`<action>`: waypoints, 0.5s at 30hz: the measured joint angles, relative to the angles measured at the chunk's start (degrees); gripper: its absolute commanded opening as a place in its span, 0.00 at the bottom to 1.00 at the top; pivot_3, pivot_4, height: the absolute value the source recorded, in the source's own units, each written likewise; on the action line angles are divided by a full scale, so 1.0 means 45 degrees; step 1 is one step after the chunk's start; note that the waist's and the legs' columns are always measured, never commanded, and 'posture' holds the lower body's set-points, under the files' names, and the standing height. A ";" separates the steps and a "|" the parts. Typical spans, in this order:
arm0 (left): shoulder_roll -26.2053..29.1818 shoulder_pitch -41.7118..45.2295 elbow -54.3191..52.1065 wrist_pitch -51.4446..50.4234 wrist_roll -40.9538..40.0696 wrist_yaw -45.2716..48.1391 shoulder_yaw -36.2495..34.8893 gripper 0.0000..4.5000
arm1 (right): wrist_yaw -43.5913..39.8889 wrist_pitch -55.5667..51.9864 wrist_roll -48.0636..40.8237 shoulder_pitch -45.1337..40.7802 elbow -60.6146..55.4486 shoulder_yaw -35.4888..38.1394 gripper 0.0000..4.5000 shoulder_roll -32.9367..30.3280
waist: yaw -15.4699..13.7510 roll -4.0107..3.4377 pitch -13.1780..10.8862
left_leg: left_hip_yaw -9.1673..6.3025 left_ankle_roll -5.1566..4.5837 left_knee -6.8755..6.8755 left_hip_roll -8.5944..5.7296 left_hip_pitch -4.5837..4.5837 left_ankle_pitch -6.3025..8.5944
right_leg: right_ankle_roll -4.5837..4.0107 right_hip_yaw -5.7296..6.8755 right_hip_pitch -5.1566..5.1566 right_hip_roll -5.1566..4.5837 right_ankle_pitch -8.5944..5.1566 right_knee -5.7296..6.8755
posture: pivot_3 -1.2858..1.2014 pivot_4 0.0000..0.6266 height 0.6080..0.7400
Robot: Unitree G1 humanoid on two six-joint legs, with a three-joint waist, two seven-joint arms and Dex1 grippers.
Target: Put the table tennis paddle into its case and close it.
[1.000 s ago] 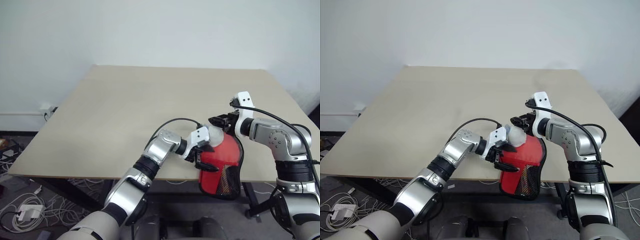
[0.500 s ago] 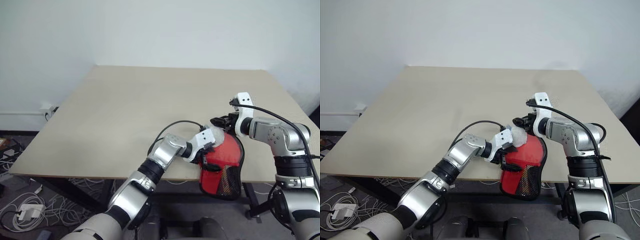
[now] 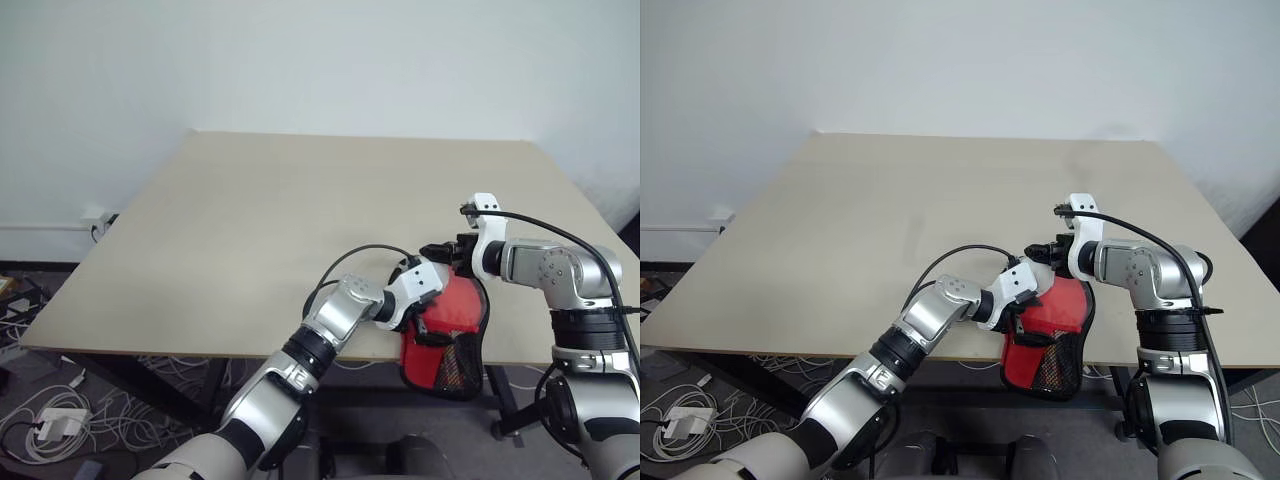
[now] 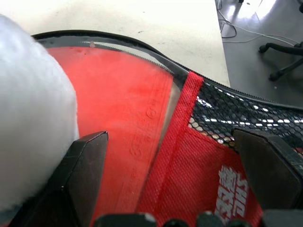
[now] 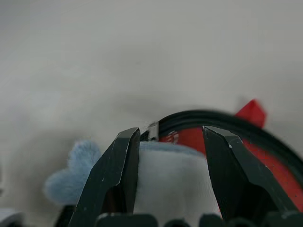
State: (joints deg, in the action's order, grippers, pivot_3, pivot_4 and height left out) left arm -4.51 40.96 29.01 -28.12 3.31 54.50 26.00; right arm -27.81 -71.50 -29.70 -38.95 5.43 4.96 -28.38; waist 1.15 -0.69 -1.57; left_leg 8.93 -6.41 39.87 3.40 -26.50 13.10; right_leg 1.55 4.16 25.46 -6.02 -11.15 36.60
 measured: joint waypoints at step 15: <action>0.0011 0.0055 0.0300 0.0374 -0.0010 -0.0066 0.0012 1.00 | -0.0549 -0.1482 -0.0253 -0.0888 0.1211 0.0136 0.98 -0.0205 | 0.0013 -0.0003 0.0005 | -0.0001 -0.0010 0.0000 -0.0002 0.0001 0.0008 | -0.0001 0.0002 0.0003 -0.0009 0.0000 -0.0001 | 0.52 0.00 0.88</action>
State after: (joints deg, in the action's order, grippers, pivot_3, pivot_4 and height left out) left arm -4.46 41.20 30.36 -26.44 3.26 54.20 26.05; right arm -30.28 -78.17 -30.84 -42.95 10.88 5.57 -29.30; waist 1.21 -0.70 -1.54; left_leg 8.93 -6.45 39.87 3.39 -26.50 13.14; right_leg 1.55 4.17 25.47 -6.06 -11.15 36.60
